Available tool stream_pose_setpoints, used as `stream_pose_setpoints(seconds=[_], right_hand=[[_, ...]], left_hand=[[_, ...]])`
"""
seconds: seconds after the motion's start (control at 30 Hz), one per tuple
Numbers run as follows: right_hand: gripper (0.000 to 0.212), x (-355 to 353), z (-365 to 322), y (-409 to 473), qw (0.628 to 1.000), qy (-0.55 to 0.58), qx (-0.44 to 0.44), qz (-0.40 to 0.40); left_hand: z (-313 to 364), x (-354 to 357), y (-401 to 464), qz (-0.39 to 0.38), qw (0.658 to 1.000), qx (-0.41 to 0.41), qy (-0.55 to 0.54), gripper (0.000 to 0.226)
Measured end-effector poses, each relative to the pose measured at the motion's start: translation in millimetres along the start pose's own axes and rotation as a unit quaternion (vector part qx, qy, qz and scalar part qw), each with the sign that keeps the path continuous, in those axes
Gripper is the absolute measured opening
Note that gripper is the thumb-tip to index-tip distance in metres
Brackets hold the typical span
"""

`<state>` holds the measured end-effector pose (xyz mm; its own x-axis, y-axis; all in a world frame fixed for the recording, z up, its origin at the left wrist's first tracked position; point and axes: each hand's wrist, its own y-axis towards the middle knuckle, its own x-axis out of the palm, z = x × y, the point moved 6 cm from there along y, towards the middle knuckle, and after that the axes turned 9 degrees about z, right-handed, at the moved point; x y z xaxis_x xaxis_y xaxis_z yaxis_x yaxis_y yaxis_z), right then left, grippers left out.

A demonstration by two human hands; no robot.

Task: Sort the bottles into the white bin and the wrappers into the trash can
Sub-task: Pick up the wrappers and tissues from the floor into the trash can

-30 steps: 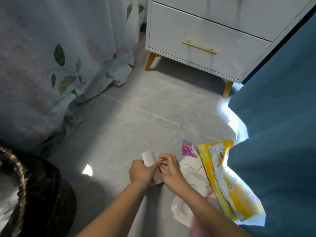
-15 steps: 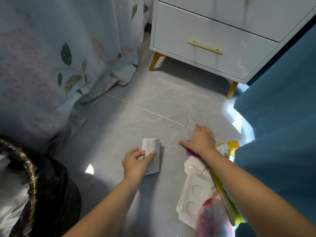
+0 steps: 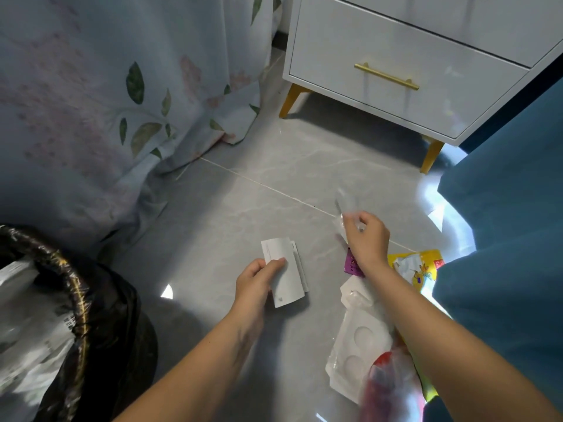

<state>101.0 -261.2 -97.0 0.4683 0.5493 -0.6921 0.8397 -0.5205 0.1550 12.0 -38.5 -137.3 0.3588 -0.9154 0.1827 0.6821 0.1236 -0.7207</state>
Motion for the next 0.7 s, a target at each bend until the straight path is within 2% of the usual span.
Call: stream_pose_setpoints(seconds=[0.07,0.17,0.23,0.33,0.4,0.5,0.6,0.63,0.7], right_hand=[[0.034,-11.4,-22.7,-25.5,0.994,0.104,0.039,0.01],[0.026,-21.9,-52.7,-67.8,0.985,0.164,0.01,-0.059],[0.021,-19.7,-57.5,-91.3,0.98,0.16,-0.02,-0.117],[0.023,-17.2,-63.4,-119.1,0.972,0.128,-0.081,-0.18],[0.03,-20.7,-66.9,-129.5,0.966,0.122,-0.118,-0.195],[0.035,-23.9,-63.7,-125.6,0.965,0.137,-0.085,-0.205],[0.011,-28.5,-60.6,-117.3,0.977,0.105,-0.077,-0.169],[0.019,-30.6,-59.7,-116.1,0.979,0.095,-0.073,-0.164],[0.061,-36.4,-55.7,-114.3,0.983,0.084,-0.03,-0.161]], left_hand=[[3.3,4.7,-1.0,-0.014,1.0,-0.011,-0.015,0.037],[8.5,12.5,-4.0,-0.047,0.997,-0.032,-0.052,0.046],[9.3,20.5,-8.0,-0.079,0.993,-0.044,-0.072,0.052],[11.2,31.7,-15.1,-0.129,0.984,-0.06,-0.104,0.033],[10.2,39.2,-21.1,-0.172,0.97,-0.099,-0.139,0.033],[13.3,47.1,-29.4,-0.225,0.949,-0.148,-0.163,0.049],[17.5,45.9,-31.6,-0.223,0.951,-0.146,-0.153,0.05],[17.4,45.0,-33.7,-0.219,0.954,-0.146,-0.146,0.047],[19.5,41.6,-41.9,-0.205,0.96,-0.13,-0.14,0.047]])
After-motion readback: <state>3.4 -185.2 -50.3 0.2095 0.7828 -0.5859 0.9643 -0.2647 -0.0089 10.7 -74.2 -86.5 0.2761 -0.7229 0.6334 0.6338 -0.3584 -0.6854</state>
